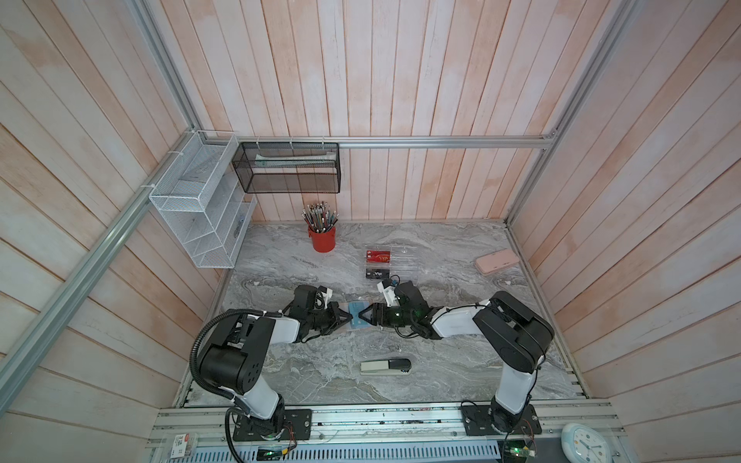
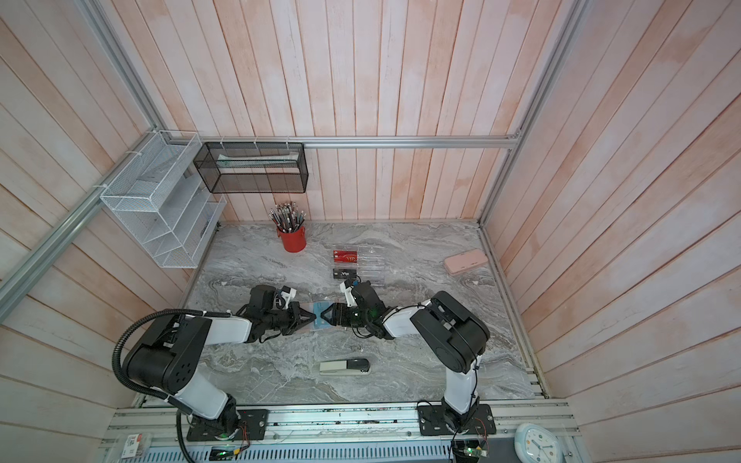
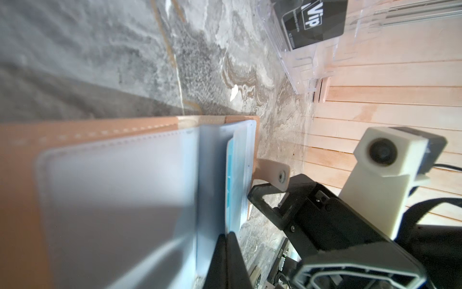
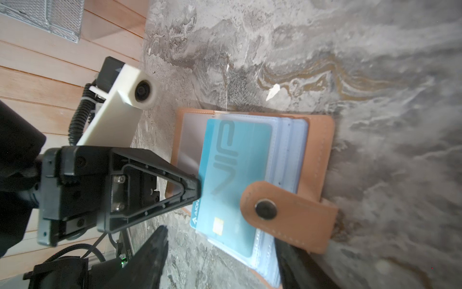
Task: Take the credit cards out of the card holder
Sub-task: Take out the credit card from the card slot.
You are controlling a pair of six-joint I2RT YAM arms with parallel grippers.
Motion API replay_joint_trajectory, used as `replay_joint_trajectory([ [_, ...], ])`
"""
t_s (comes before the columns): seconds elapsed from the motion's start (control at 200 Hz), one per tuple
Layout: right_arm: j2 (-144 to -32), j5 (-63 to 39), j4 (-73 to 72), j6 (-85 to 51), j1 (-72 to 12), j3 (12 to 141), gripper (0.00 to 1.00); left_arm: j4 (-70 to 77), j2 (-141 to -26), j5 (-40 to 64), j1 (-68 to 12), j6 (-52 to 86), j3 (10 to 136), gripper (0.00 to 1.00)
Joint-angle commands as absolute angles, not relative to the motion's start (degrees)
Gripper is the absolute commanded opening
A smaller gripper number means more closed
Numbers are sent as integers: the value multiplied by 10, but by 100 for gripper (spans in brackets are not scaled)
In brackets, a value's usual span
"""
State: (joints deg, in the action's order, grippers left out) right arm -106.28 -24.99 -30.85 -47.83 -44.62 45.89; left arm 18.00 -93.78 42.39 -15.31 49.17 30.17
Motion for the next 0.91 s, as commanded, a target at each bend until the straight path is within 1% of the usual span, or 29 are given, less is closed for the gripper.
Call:
replay_joint_trajectory([
  [0.0,-1048,-260,-333,-478,-446,459,72,184,-935,437,-151,475,299,0],
  [0.5,-1111,-287,-349,-499,-444,506,74,180,-931,435,-149,469,294,0],
  [0.9,-1135,-283,-353,-516,-438,491,74,171,-924,435,-146,461,294,0],
])
